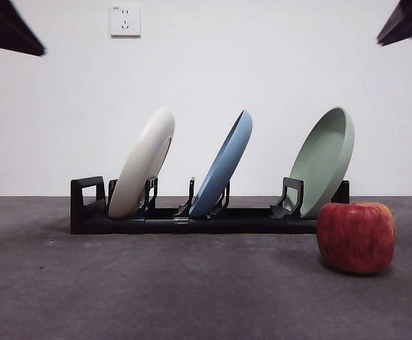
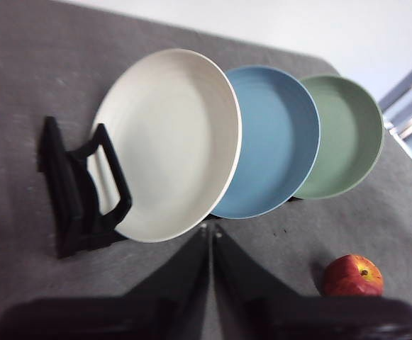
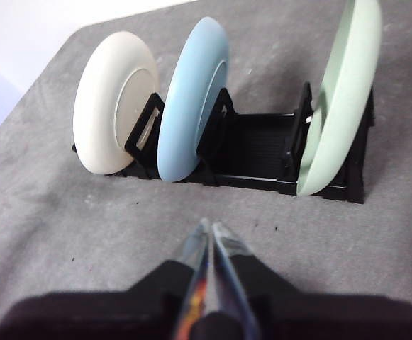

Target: Take the yellow plate from the plate rack,put the plate on the table,take the apple from the table,put the apple in the plate

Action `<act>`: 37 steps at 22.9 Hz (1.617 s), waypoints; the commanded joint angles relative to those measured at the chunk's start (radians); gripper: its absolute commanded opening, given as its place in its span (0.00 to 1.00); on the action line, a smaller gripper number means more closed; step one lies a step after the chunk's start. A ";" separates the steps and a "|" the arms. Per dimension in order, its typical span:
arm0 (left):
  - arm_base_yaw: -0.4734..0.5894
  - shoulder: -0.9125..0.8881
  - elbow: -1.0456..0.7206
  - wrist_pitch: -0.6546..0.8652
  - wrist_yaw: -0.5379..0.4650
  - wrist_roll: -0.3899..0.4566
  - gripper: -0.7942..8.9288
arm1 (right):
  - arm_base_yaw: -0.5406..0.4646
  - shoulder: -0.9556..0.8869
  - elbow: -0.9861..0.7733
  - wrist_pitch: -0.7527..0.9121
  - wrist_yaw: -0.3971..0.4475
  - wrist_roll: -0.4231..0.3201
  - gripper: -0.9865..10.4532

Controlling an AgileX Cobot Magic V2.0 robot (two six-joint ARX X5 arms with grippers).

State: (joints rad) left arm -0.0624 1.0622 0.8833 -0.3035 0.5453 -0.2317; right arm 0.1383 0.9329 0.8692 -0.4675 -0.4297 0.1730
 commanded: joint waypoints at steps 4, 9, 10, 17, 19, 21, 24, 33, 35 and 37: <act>-0.107 0.189 0.178 -0.008 -0.049 0.026 0.32 | 0.001 0.056 0.008 0.000 -0.014 -0.011 0.31; -0.213 0.423 0.427 -0.091 -0.144 0.058 0.32 | 0.001 0.063 0.008 0.002 -0.013 -0.011 0.31; -0.230 0.475 0.476 -0.119 -0.164 0.077 0.32 | 0.001 0.063 0.008 0.002 -0.013 -0.011 0.31; -0.313 0.706 0.615 -0.139 -0.262 0.102 0.32 | 0.001 0.063 0.008 0.002 -0.010 -0.011 0.31; -0.319 0.715 0.615 -0.141 -0.319 0.106 0.31 | 0.001 0.063 0.008 0.002 -0.009 -0.011 0.31; -0.321 0.715 0.615 -0.125 -0.335 0.109 0.30 | 0.001 0.063 0.008 0.002 -0.009 -0.010 0.31; -0.321 0.715 0.615 -0.134 -0.331 0.127 0.10 | 0.001 0.063 0.008 0.002 -0.009 -0.010 0.31; -0.338 0.599 0.625 -0.250 -0.311 0.144 0.07 | 0.001 0.063 0.008 0.002 -0.008 -0.010 0.31; -0.349 0.523 0.629 -0.318 -0.275 0.180 0.07 | 0.001 0.063 0.008 0.002 -0.008 -0.010 0.31; -0.369 0.433 0.629 -0.380 -0.253 0.190 0.07 | 0.000 0.063 0.008 0.002 -0.007 -0.010 0.31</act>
State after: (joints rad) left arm -0.4301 1.4998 1.5070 -0.6876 0.2836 -0.0704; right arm 0.1383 0.9939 0.8753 -0.4721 -0.4412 0.1707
